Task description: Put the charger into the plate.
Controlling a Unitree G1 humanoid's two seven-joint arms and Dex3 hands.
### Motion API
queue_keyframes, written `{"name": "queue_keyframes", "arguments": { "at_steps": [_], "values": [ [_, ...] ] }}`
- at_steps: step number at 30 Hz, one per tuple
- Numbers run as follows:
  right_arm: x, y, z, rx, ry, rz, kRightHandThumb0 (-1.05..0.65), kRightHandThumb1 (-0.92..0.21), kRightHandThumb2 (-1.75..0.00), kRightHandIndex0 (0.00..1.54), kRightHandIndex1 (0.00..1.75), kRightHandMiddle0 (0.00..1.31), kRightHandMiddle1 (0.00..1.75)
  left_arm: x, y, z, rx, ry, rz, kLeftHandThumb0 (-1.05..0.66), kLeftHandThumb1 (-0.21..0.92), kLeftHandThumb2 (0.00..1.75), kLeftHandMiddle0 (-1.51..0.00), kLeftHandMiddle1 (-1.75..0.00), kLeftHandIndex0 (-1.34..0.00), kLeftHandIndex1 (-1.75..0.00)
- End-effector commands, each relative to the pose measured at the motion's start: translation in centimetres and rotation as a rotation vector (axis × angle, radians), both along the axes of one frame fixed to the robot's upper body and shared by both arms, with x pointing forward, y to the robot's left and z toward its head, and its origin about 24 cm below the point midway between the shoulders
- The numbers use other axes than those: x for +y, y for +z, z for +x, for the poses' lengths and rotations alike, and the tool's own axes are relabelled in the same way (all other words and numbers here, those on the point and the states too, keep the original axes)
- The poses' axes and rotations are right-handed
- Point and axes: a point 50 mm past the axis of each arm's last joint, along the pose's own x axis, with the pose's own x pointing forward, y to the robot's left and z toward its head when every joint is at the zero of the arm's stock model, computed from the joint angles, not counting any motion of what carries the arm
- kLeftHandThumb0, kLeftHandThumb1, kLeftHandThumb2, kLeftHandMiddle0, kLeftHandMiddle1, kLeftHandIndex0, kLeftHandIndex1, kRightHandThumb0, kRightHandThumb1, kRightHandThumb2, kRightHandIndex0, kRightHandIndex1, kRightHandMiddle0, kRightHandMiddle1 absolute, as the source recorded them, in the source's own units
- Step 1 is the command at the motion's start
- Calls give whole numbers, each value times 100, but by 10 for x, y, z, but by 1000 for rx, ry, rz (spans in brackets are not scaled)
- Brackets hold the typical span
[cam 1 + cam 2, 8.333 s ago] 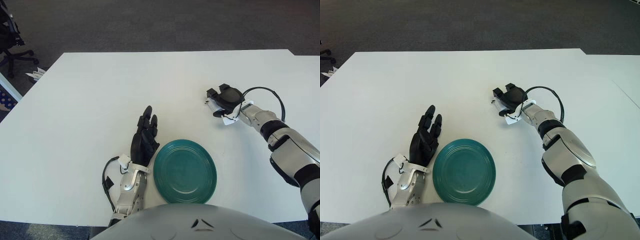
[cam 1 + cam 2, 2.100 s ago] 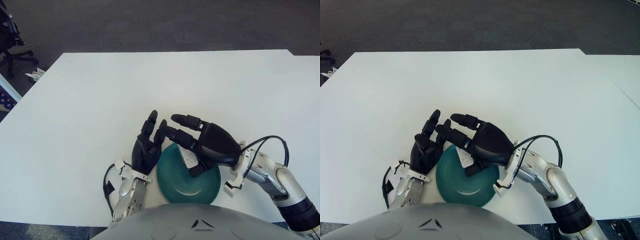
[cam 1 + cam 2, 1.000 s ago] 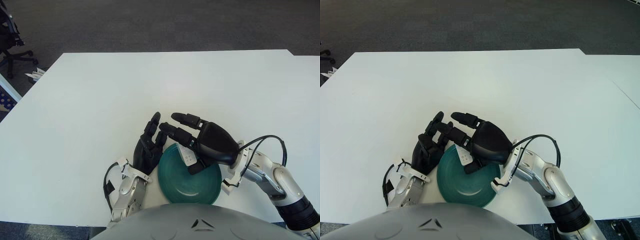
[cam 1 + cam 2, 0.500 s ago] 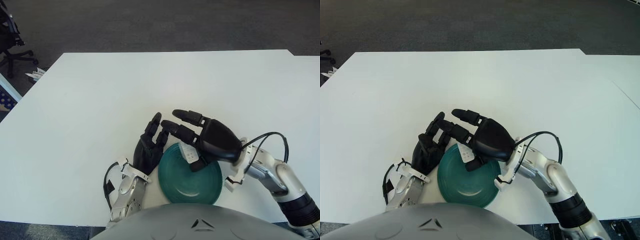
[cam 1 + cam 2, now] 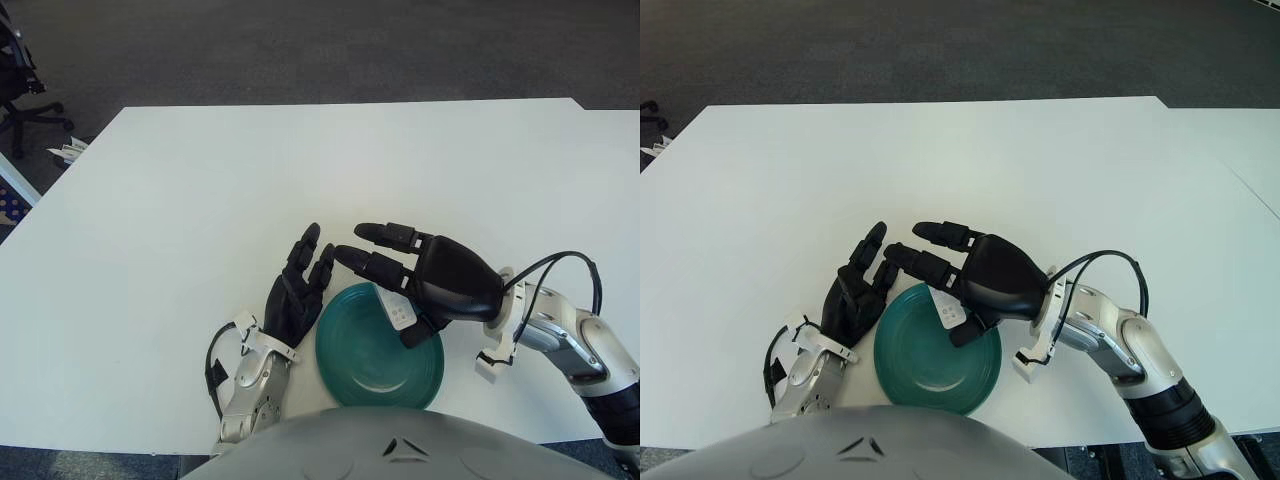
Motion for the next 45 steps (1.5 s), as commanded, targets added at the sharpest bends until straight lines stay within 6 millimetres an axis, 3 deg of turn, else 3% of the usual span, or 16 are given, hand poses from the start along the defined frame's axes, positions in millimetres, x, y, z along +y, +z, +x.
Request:
{"name": "queue_keyframes", "arguments": {
  "at_steps": [1,11,33,45],
  "values": [
    [-3,8,0,-25,10,26,-105,-92,-95,0,0,0,0,-2,-6,-1,50,-11,-35,-105,92,103,0,0,0,0],
    [-3,18,-7,-10,17,-5,-105,-92,-98,0,0,0,0,3,-5,0,40,5,-22,-105,92,103,0,0,0,0],
    [-2,21,-12,33,-7,-37,-105,-92,-100,0,0,0,0,-1,2,2,-44,104,170,-103,92,110,0,0,0,0],
    [-4,16,-13,80,20,-78,-105,-92,-98,0,0,0,0,-2,1,4,59,144,166,-102,92,115,0,0,-2,-1]
  ]
}}
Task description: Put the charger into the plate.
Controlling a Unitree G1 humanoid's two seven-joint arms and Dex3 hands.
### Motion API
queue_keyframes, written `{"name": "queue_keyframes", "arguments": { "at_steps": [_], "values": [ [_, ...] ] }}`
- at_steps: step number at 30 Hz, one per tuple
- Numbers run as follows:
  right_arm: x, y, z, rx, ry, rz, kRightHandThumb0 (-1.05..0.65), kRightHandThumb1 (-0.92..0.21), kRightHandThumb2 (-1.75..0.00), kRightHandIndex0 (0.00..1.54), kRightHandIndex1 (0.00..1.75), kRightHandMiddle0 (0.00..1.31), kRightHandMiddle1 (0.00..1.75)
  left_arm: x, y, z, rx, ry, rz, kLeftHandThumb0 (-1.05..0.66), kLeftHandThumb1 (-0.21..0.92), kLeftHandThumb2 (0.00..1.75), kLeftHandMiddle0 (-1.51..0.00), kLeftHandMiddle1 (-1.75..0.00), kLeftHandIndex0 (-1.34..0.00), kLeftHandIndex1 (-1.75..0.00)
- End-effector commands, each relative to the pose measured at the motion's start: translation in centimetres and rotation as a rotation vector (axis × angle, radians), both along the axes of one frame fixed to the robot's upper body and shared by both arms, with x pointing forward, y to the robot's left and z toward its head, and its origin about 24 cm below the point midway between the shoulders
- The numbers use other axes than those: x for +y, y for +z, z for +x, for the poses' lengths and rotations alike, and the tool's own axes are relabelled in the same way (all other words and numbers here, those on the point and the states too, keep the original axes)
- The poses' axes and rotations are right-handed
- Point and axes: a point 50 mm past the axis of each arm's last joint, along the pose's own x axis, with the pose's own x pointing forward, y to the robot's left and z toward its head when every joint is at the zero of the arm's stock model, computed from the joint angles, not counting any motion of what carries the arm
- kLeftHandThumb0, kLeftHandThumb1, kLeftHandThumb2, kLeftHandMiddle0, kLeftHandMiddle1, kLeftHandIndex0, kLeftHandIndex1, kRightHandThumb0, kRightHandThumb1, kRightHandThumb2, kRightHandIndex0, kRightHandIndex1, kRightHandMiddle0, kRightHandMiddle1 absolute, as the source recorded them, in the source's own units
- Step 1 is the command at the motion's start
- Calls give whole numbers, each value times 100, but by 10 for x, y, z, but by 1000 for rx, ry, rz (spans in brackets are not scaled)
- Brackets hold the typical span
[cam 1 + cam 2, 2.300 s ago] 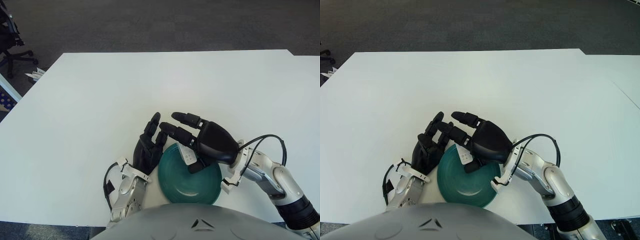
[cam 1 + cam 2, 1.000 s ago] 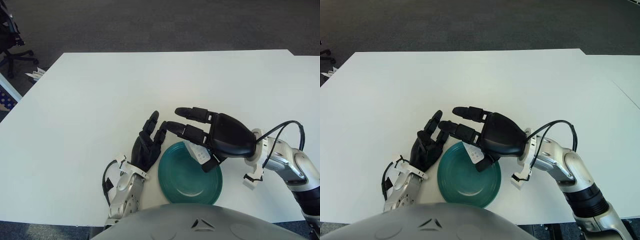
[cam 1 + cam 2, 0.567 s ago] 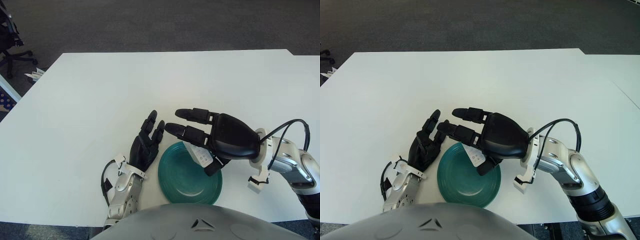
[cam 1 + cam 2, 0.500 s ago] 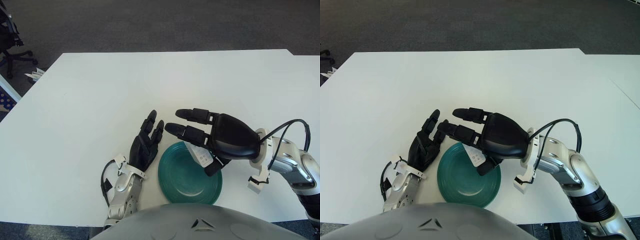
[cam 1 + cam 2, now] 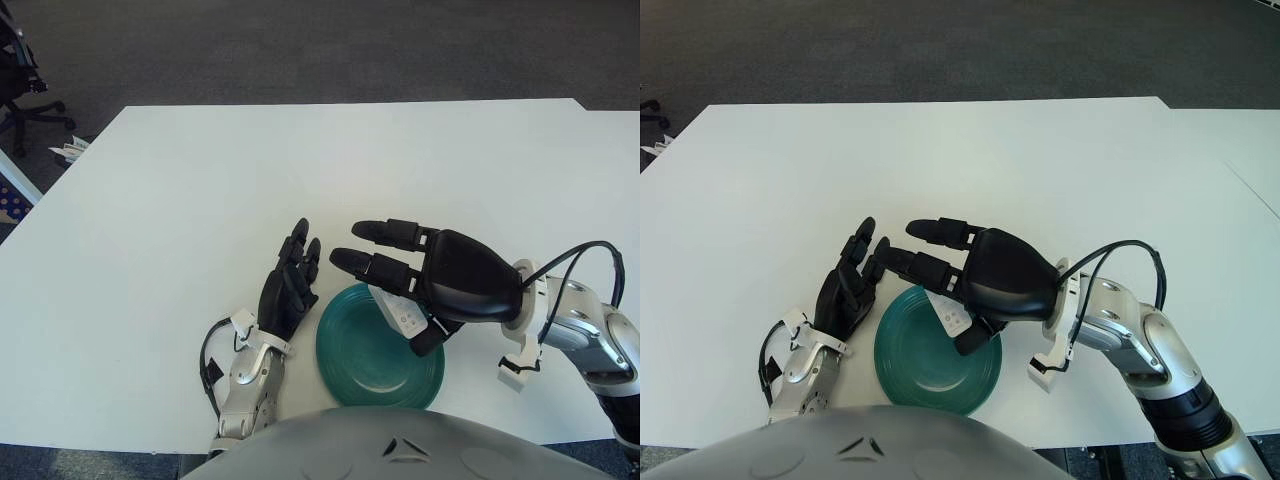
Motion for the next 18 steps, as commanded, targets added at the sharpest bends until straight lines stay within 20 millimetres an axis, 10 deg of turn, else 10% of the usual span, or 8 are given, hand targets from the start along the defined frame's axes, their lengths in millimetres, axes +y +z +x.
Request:
{"name": "queue_keyframes", "arguments": {
  "at_steps": [1,18],
  "values": [
    [-1,0,1,15,15,-34,-105,-92,-96,0,0,0,0,-9,-3,0,75,26,-55,-102,92,116,0,0,-3,-1],
    [-4,-6,3,49,37,-157,-105,-92,-85,0,0,0,0,-11,-1,-1,132,56,-167,-103,92,115,-3,-1,-6,-5]
  ]
}}
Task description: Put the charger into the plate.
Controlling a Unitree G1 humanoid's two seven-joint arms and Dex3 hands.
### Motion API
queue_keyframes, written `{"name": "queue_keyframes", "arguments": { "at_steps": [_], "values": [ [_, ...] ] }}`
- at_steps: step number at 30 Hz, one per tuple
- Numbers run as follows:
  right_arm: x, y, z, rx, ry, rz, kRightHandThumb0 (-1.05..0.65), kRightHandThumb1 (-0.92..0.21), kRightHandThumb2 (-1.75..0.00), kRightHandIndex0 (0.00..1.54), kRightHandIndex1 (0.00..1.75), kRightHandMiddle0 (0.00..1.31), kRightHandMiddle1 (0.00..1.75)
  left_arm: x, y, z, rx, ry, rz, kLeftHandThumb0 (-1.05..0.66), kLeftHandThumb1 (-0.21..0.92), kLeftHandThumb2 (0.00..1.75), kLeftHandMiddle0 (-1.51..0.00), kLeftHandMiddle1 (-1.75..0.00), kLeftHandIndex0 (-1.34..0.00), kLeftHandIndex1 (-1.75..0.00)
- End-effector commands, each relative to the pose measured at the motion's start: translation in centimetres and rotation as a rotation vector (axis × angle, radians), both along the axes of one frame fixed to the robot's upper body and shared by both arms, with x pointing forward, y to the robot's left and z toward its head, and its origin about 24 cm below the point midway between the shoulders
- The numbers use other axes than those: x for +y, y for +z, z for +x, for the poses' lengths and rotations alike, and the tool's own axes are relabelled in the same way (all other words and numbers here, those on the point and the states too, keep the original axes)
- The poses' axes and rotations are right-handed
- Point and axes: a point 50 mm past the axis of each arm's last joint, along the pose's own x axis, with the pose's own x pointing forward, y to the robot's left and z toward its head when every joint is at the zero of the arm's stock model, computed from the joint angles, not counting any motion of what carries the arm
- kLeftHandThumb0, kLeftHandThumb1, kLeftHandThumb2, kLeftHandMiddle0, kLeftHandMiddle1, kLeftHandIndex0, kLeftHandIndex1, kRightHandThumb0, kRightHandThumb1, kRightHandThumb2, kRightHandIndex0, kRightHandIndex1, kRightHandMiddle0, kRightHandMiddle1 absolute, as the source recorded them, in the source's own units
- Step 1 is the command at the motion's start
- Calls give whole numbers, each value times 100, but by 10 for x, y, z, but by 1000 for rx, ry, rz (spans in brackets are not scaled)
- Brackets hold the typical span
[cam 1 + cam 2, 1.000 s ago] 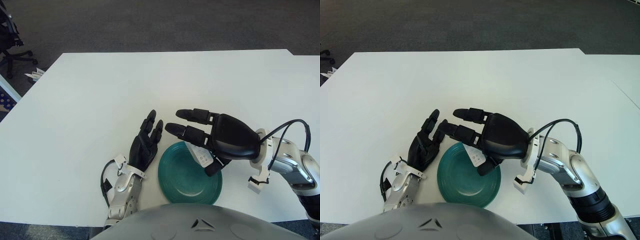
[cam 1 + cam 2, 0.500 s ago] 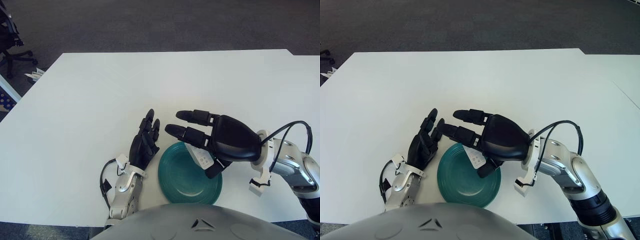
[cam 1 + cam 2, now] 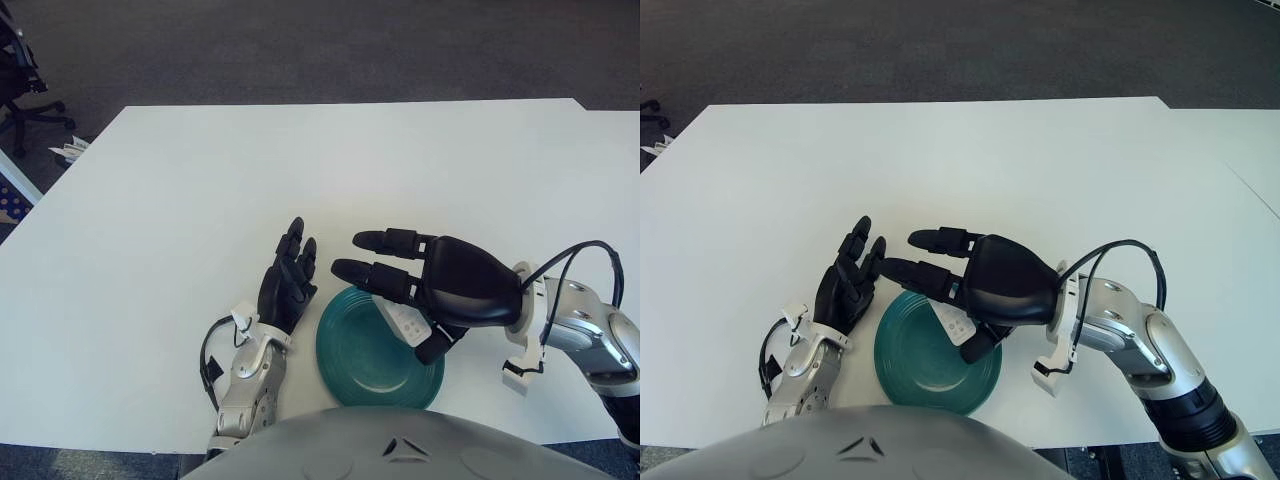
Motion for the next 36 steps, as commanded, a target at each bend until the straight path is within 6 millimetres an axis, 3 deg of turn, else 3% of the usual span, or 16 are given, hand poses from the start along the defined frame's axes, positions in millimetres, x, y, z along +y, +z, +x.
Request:
{"name": "queue_keyframes", "arguments": {
  "at_steps": [1,12,19,36],
  "values": [
    [-1,0,2,-9,20,-27,-105,-92,-84,0,0,0,0,-13,-5,-3,55,28,-66,-103,92,115,-4,-1,-6,-5],
    [-1,-5,0,-44,42,-67,-105,-92,-79,0,0,0,0,-16,-5,-2,86,73,6,-101,92,115,-8,-2,-6,-8],
    [-1,-3,0,-45,47,-68,-105,-92,-75,0,0,0,0,-18,-4,-2,96,90,17,-100,92,113,-10,-1,0,-21],
    [-3,-5,-1,-12,58,-70,-105,-92,-71,0,0,0,0,-20,-2,-2,98,83,84,-101,92,113,-9,0,0,-22]
  ]
}}
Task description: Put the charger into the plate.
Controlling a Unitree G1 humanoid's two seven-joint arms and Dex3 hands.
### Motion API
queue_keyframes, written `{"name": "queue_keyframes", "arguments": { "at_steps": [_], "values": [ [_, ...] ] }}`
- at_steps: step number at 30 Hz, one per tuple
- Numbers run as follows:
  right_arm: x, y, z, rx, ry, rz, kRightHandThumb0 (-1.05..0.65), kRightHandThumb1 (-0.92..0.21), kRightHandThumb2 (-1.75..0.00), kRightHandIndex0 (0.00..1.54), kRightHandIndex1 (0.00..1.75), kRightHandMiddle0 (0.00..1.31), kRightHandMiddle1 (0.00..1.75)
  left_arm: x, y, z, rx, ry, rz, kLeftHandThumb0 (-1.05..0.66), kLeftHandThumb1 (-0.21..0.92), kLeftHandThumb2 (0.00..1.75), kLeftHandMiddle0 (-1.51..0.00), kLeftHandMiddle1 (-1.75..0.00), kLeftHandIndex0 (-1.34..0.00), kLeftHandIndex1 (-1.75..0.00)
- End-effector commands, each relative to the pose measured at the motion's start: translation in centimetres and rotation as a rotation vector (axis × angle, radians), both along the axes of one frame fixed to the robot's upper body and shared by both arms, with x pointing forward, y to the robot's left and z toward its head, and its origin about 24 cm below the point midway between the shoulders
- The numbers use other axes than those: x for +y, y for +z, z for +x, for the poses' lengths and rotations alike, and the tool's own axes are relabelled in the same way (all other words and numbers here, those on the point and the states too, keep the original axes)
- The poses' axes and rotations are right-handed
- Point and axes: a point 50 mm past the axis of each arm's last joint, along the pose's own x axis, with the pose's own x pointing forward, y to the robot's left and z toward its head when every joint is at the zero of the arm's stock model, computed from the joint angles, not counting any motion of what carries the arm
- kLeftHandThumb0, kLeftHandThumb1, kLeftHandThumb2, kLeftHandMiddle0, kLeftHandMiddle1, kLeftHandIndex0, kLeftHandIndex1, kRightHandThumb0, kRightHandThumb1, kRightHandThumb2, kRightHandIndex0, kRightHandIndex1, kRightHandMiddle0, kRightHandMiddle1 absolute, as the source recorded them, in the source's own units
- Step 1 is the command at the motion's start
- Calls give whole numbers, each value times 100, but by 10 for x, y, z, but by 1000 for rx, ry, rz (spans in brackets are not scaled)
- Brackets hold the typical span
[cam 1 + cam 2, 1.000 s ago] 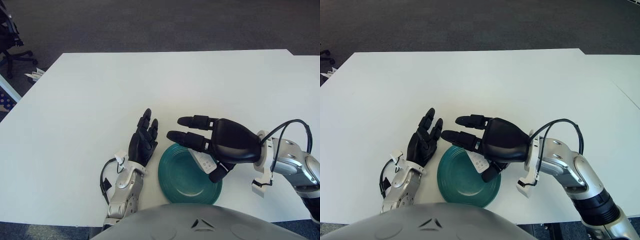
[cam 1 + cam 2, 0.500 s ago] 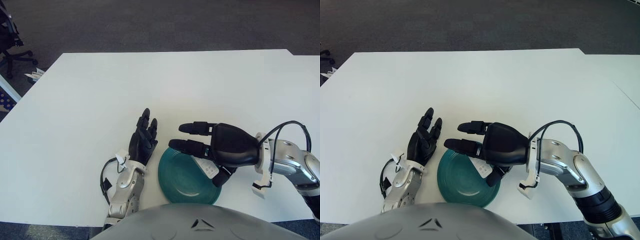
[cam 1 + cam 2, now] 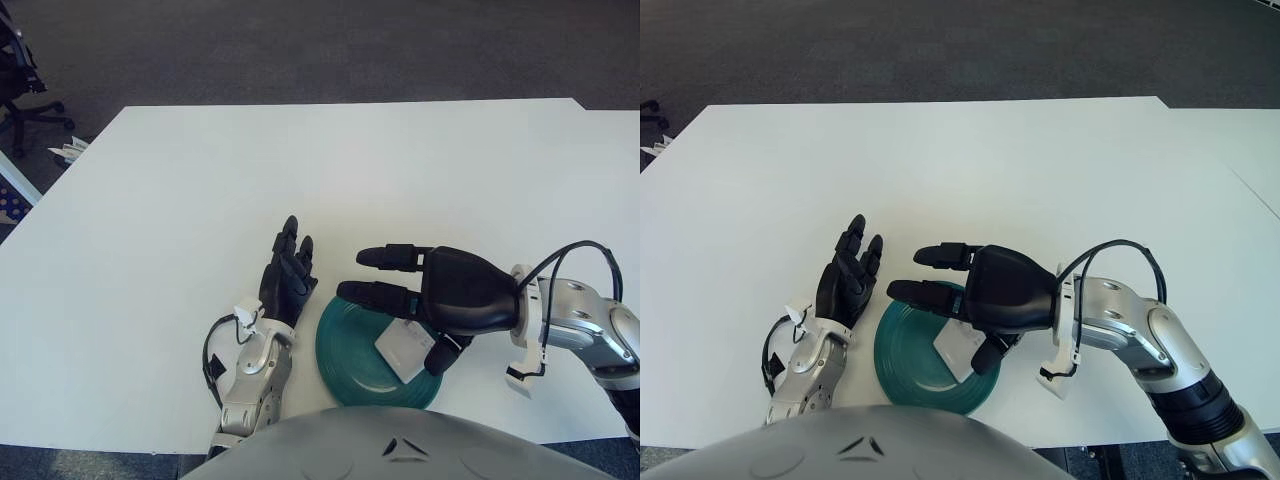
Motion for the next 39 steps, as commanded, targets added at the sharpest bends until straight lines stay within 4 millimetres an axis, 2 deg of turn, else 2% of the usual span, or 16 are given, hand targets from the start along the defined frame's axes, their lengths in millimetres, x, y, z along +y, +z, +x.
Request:
{"name": "queue_keyframes", "arguments": {
  "at_steps": [1,17,28,32,34,36,39],
  "values": [
    [-2,0,1,14,4,-5,-105,-92,-71,0,0,0,0,-13,-6,-4,58,6,-46,-101,92,113,-9,0,0,-22],
    [0,2,2,3,14,-20,-105,-92,-66,0,0,0,0,-13,-9,-5,46,8,-99,-102,92,113,-9,0,0,-21],
    [2,9,8,27,-8,-21,-105,-92,-76,0,0,0,0,-17,-6,-5,57,-6,-200,-101,92,112,-9,0,0,-22],
    [-2,25,25,32,-60,4,-105,-92,-83,0,0,0,0,-20,-3,-6,36,-39,-248,-102,92,111,-8,0,0,-23],
    [-7,30,43,44,-120,54,-104,-92,-87,0,0,0,0,-20,-1,-7,8,-64,-239,-102,92,111,-8,0,0,-23],
    [-17,36,62,103,-224,122,-104,-92,-89,1,0,0,0,-18,1,-6,-21,-72,-170,-102,92,112,-8,0,0,-23],
    [-27,36,67,232,-377,213,-103,-92,-91,4,2,1,0,-3,-8,-3,-24,-45,-73,-102,92,112,-8,0,0,-24]
  ]
}}
